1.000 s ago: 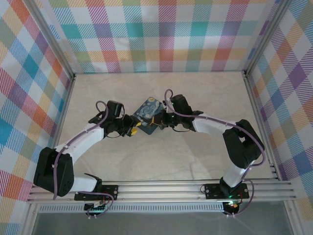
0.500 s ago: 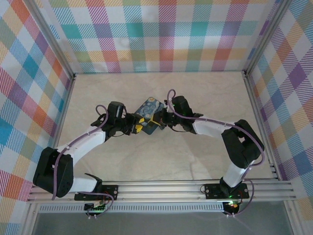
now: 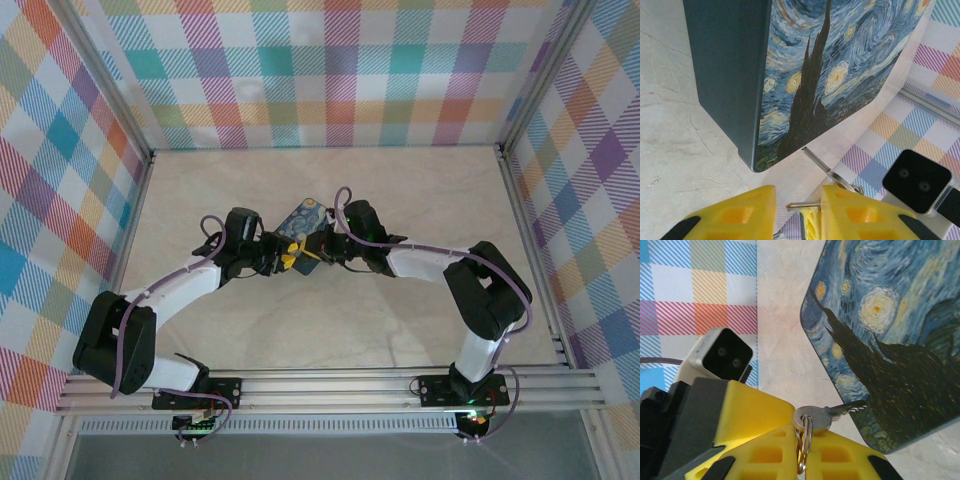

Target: Unlock a padlock with a key

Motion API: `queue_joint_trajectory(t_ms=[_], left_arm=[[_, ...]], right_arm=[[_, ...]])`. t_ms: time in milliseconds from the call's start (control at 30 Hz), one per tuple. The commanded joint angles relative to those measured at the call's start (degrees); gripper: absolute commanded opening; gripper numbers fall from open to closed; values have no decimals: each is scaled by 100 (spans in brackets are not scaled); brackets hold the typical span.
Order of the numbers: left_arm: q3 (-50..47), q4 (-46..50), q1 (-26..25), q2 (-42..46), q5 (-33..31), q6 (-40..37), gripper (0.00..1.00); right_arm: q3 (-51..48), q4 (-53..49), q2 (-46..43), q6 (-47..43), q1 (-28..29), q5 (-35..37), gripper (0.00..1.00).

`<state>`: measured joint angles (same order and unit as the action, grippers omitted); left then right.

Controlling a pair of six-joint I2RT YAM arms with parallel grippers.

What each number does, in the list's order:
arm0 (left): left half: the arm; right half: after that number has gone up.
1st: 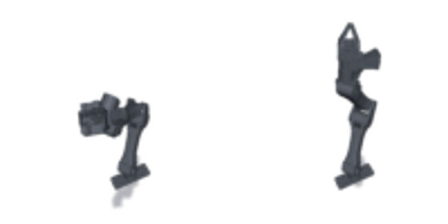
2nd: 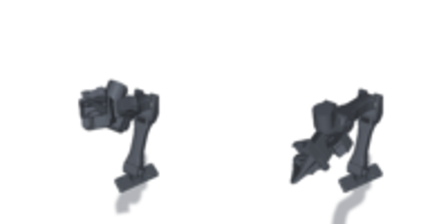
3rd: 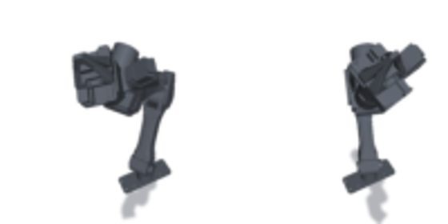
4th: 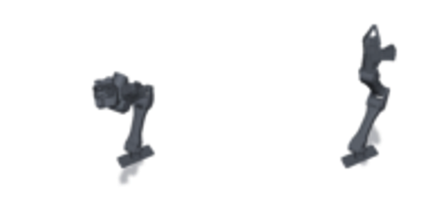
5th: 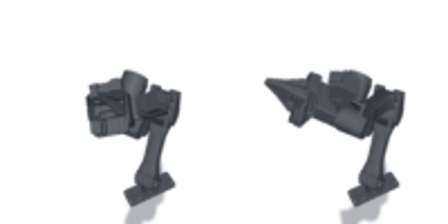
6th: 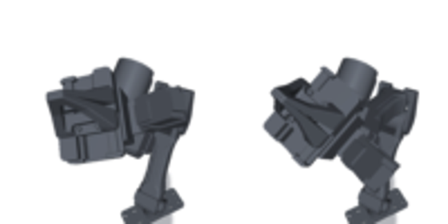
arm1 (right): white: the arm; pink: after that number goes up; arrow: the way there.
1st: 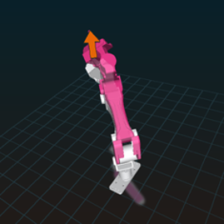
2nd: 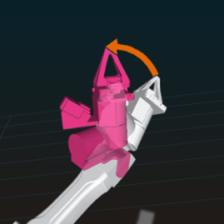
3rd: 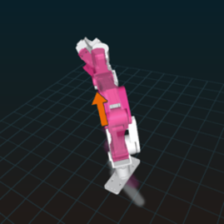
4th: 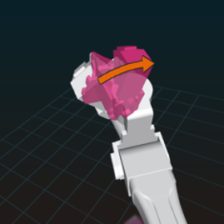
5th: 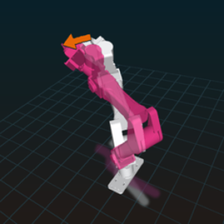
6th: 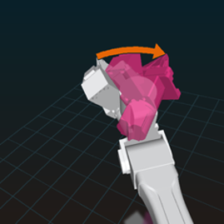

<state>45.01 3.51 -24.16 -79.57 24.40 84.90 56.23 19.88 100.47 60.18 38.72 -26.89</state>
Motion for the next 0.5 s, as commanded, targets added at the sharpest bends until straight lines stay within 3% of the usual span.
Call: queue_joint_trajectory(t_ms=[0, 467], left_arm=[[-39, -241, -45, -92, -4, 76, 27], [-79, -115, -37, 10, -110, 13, 7]], right_arm=[[-58, 375, 111, 183, 56, -107, 8], [-138, 682, 226, 358, 131, -178, 11]])
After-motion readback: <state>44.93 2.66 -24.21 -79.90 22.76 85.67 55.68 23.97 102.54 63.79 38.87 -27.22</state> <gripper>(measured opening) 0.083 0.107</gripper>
